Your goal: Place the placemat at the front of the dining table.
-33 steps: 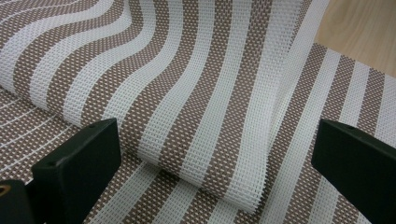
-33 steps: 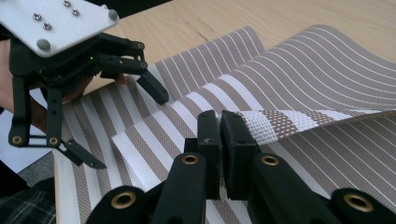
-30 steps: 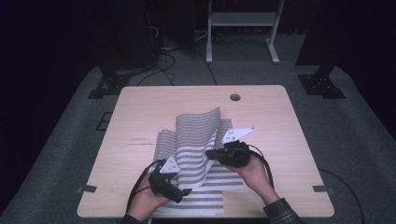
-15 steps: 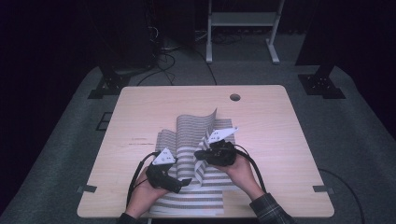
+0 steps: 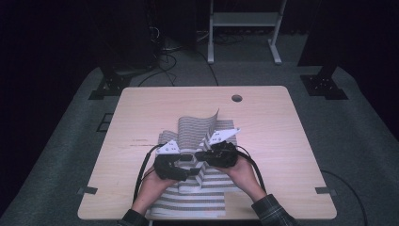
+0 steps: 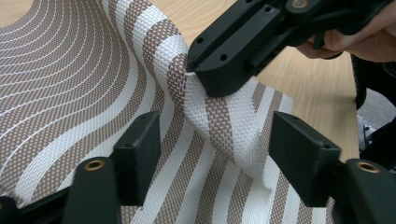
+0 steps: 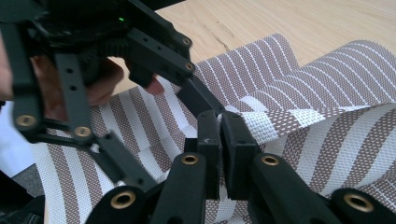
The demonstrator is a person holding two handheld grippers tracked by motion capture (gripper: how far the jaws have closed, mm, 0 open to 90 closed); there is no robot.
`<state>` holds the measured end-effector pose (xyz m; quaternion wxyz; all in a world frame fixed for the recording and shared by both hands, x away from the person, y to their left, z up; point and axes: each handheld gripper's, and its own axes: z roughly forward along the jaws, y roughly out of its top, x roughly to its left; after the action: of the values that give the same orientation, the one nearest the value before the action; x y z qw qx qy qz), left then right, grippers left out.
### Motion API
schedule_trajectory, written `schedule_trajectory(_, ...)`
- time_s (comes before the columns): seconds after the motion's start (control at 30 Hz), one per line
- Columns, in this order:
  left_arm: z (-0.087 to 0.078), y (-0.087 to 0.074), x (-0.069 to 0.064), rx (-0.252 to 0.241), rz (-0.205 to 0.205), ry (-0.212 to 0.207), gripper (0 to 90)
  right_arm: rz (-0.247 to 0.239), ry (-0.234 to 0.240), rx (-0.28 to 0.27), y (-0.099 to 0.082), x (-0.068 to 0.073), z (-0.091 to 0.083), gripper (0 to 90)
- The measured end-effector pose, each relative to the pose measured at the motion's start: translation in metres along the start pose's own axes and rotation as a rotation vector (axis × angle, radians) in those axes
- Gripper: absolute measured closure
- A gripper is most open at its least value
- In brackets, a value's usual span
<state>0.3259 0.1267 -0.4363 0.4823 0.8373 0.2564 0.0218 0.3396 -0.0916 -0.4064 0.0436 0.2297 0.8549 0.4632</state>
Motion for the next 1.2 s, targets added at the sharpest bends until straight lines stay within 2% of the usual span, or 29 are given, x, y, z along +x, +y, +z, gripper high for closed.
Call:
schedule_trajectory(0.13,0.006,0.001,0.000,0.025,-0.009,-0.038,49.9,-0.002,0.000,-0.005,0.001,0.000,-0.001,86.4)
schedule_trajectory(0.2,0.008,0.002,0.000,0.037,-0.007,-0.040,55.2,-0.003,0.001,-0.004,0.001,0.000,-0.001,86.3)
schedule_trajectory(0.3,0.009,0.003,0.001,0.061,-0.032,-0.037,64.5,-0.003,0.000,-0.006,0.001,0.000,-0.001,85.4)
schedule_trajectory(0.4,0.011,0.004,0.001,0.092,-0.035,-0.019,76.3,0.010,0.008,-0.014,0.001,0.000,-0.001,80.8)
schedule_trajectory(0.5,0.012,0.004,0.003,0.106,-0.061,-0.012,85.0,0.016,0.003,-0.035,0.001,-0.001,-0.004,70.0)
schedule_trajectory(0.57,0.012,0.004,0.004,0.110,-0.066,-0.002,86.3,0.018,-0.014,-0.054,0.001,-0.002,-0.008,65.3)
schedule_trajectory(0.7,0.011,0.004,0.003,0.107,-0.046,0.023,86.5,0.032,-0.042,-0.089,0.000,-0.005,-0.022,61.2)
schedule_trajectory(0.83,0.010,0.004,0.001,0.111,-0.033,0.029,86.4,0.039,-0.072,-0.082,-0.008,-0.009,-0.035,55.2)
schedule_trajectory(0.97,0.009,0.004,-0.001,0.104,-0.025,0.042,86.3,0.030,-0.132,-0.075,-0.028,-0.010,-0.049,52.8)
schedule_trajectory(1.2,0.004,0.005,-0.003,0.091,-0.016,0.046,86.3,0.051,-0.182,-0.052,-0.061,-0.011,-0.067,49.3)
